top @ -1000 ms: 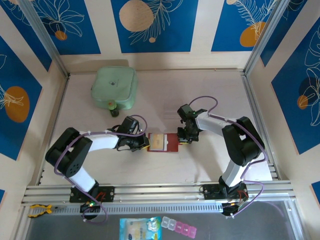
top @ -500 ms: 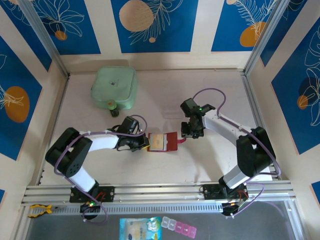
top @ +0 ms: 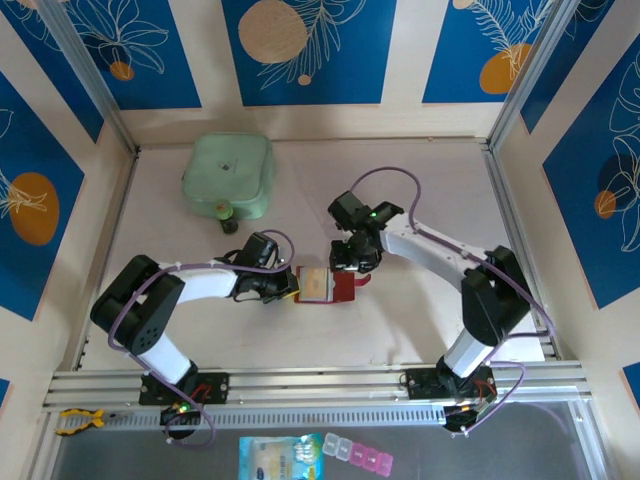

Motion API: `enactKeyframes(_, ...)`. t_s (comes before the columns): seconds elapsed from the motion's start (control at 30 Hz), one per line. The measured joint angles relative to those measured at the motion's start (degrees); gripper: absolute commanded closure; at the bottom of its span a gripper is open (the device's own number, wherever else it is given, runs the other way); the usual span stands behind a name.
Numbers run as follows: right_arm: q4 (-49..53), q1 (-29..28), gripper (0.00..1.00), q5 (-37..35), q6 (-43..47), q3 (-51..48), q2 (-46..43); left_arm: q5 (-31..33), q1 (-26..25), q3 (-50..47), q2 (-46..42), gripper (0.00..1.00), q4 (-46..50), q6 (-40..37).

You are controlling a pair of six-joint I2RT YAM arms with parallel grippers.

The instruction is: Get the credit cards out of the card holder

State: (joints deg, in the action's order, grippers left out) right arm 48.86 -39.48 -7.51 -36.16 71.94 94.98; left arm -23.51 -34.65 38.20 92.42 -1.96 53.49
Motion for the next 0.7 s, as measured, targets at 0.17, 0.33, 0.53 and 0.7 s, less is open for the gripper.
enactKeyframes(0.17, -0.2, 0.4, 0.52, -1.2, -0.4, -1.6, 3.4, 0.0, 0.0, 0.0, 0.0, 0.97, 0.0, 0.0)
enactKeyframes(0.33, -0.9, 1.1, 0.50, -1.7, -0.3, -3.3, 6.3, 0.2, -0.3, 0.0, 0.0, 0.98, -0.2, 0.2)
enactKeyframes(0.53, -2.3, 1.1, 0.48, -3.4, -0.3, -4.1, 10.3, 0.2, -1.2, -0.3, -0.4, 0.98, 0.0, 0.4)
enactKeyframes(0.7, -2.6, 0.6, 0.45, -4.5, -0.2, -4.1, 11.3, 0.5, -1.3, -0.9, -1.5, 0.98, 1.0, 0.6)
